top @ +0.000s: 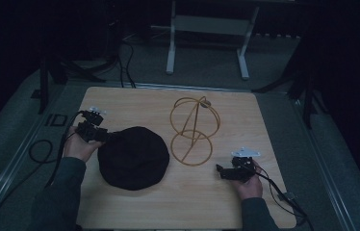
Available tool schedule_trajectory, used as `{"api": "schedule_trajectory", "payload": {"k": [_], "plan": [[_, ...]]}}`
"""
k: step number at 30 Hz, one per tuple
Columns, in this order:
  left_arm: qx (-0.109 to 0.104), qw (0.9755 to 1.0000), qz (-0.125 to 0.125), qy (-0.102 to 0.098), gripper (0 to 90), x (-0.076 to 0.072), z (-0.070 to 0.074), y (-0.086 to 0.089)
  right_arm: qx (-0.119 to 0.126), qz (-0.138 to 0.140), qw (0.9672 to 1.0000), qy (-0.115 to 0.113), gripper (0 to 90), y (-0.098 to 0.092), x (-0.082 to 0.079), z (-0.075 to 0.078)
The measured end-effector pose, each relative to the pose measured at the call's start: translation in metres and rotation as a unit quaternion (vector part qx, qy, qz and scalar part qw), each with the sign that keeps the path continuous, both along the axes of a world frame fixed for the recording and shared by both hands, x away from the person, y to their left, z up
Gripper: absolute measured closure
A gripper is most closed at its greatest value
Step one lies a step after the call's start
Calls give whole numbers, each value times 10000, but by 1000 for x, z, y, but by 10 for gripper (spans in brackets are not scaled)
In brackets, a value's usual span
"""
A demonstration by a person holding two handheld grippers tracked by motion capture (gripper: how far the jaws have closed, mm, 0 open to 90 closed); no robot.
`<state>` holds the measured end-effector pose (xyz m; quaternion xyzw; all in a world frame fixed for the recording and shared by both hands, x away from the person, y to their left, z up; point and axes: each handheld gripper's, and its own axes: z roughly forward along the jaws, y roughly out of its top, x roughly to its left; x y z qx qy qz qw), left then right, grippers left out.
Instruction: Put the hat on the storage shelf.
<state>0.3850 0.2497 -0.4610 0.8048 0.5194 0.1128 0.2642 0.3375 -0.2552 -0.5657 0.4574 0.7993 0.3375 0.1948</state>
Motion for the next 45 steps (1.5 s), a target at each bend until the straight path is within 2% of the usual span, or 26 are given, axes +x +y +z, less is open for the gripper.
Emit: {"api": "schedule_trajectory", "payload": {"k": [13,14,32,39,42,43,45], "plan": [[55,9998,-118,139,530,1,-2,-2,-1,-1,10000,-1,115,0,0,0],[117,9997,-101,195,530,2,-3,-2,-1,-1,10000,-1,115,0,0,0],[421,9979,-165,471,598,18,-14,-8,-1,-1,10000,-2,115,0,0,0],[578,9961,-300,601,607,25,-16,-15,-1,0,10000,-2,115,0,0,0],[797,9936,-417,683,615,30,-19,-21,-1,0,10000,-3,115,0,0,0],[797,9936,-417,683,617,30,-19,-21,-1,0,10000,-3,115,0,0,0],[912,9914,-508,785,622,34,-22,-26,-2,0,10000,-3,115,0,0,0]]}}
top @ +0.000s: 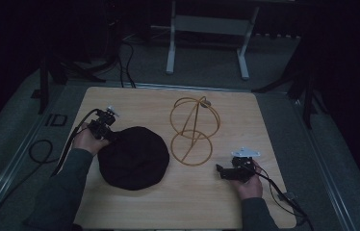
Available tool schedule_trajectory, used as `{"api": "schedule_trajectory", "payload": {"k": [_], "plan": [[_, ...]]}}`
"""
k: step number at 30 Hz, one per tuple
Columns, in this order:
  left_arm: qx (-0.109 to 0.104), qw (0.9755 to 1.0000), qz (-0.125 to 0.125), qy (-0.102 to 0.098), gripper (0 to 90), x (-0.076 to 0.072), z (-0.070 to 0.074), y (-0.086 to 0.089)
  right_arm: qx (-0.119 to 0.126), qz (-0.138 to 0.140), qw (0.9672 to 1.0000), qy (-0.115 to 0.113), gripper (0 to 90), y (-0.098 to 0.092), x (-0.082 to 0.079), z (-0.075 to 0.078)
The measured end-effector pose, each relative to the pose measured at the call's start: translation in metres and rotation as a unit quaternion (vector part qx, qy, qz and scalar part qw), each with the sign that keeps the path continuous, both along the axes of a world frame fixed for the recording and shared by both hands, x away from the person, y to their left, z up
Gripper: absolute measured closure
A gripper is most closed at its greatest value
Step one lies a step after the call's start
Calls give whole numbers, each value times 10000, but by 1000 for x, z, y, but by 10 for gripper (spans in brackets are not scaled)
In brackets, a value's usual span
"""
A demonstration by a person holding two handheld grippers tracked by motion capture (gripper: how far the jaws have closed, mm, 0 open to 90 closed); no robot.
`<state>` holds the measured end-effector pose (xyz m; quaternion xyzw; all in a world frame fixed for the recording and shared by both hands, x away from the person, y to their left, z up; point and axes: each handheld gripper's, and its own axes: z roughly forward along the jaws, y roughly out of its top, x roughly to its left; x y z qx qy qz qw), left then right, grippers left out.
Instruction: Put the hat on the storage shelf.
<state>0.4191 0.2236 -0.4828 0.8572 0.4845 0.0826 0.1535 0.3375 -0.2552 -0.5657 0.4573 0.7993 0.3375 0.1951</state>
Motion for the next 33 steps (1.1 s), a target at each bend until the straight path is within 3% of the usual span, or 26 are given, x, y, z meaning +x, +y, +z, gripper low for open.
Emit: {"api": "schedule_trajectory", "payload": {"k": [11,15,20,23,27,33], "plan": [[233,9996,-43,158,624,7,-7,-11,1,0,10000,0,115,0,0,0],[429,9989,-44,162,643,7,-8,-17,0,0,10000,0,115,0,0,0],[714,9971,-27,275,733,9,-7,-23,0,0,10000,0,115,0,0,0],[592,9974,23,405,763,10,-6,-21,1,0,10000,2,115,0,0,0],[152,9976,77,671,778,13,-4,-15,1,-1,10000,3,115,0,0,0],[-189,9964,50,822,787,14,-3,-13,1,0,10000,1,115,0,0,0]]}}
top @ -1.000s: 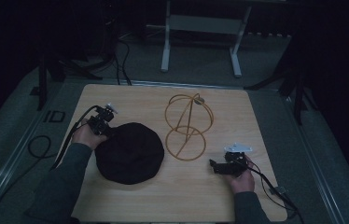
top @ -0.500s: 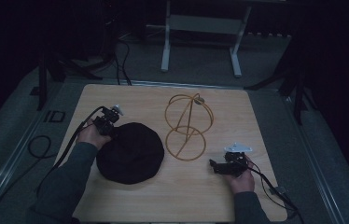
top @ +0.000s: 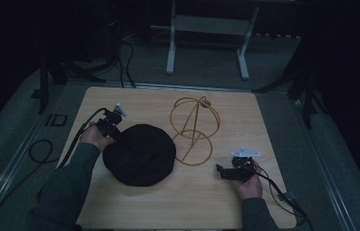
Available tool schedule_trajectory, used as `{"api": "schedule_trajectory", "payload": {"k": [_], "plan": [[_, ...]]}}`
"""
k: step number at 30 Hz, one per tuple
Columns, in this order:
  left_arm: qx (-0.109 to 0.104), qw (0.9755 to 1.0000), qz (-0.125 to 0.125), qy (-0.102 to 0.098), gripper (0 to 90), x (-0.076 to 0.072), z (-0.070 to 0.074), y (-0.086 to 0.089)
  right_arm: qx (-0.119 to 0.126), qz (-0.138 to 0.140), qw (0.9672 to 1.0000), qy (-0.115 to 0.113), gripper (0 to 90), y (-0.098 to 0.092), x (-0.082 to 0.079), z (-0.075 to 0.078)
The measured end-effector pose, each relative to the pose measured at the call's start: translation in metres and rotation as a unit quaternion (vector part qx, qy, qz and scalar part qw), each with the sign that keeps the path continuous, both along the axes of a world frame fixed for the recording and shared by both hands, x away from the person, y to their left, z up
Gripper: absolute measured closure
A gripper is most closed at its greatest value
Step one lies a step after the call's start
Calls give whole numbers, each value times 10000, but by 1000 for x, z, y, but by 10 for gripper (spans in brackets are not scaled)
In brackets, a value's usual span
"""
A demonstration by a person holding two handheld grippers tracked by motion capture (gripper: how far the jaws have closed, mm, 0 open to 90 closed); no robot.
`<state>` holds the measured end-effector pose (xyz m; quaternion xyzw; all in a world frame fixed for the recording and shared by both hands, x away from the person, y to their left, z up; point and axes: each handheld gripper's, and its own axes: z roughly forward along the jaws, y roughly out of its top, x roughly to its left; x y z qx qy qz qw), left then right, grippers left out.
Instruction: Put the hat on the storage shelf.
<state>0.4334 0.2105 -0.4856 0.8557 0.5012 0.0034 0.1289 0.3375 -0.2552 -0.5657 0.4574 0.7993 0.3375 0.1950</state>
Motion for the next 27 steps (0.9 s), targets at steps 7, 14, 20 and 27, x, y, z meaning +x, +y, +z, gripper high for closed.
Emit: {"api": "schedule_trajectory", "payload": {"k": [7,14,20,27], "plan": [[-462,9989,108,69,788,1,9,7,0,0,10000,0,115,0,0,0],[-760,9966,306,120,786,2,22,24,0,1,10000,3,115,0,0,0],[-821,9956,436,102,785,1,28,31,-1,1,10000,0,115,0,0,0],[-906,9944,541,110,785,0,34,38,-1,1,10000,0,115,0,0,0]]}}
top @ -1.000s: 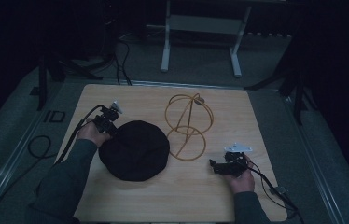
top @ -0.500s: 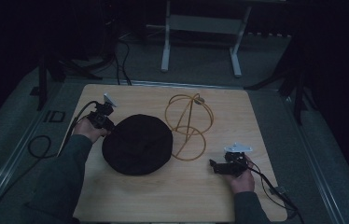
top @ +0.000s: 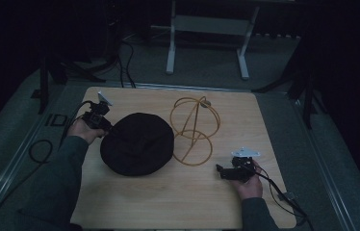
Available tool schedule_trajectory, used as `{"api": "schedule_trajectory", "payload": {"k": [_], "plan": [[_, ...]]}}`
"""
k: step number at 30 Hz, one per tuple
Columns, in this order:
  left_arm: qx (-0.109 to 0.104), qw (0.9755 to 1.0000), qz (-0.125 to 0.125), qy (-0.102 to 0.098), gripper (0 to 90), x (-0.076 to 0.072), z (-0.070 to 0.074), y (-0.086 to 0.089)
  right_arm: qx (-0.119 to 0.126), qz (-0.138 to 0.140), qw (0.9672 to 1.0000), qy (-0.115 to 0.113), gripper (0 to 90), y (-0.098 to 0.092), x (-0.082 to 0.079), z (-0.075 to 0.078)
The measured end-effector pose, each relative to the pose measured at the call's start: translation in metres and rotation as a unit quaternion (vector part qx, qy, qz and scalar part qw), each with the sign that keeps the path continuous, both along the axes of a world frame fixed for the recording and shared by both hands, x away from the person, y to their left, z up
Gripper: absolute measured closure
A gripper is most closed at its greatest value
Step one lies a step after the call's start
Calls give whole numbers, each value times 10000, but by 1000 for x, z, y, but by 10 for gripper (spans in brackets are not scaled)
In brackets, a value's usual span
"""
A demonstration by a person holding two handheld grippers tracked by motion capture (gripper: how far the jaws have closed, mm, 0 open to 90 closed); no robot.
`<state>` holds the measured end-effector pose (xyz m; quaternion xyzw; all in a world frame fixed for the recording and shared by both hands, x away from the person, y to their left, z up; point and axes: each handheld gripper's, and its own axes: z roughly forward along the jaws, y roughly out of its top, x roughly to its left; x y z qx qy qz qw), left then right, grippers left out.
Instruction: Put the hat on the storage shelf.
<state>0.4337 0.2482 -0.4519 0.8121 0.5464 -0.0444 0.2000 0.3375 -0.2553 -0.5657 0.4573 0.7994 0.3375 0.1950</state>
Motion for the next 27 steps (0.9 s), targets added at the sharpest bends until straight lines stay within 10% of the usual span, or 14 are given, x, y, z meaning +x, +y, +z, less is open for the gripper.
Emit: {"api": "schedule_trajectory", "payload": {"k": [27], "plan": [[-282,9992,290,18,782,-1,24,25,1,-2,10000,1,115,0,0,0]]}}
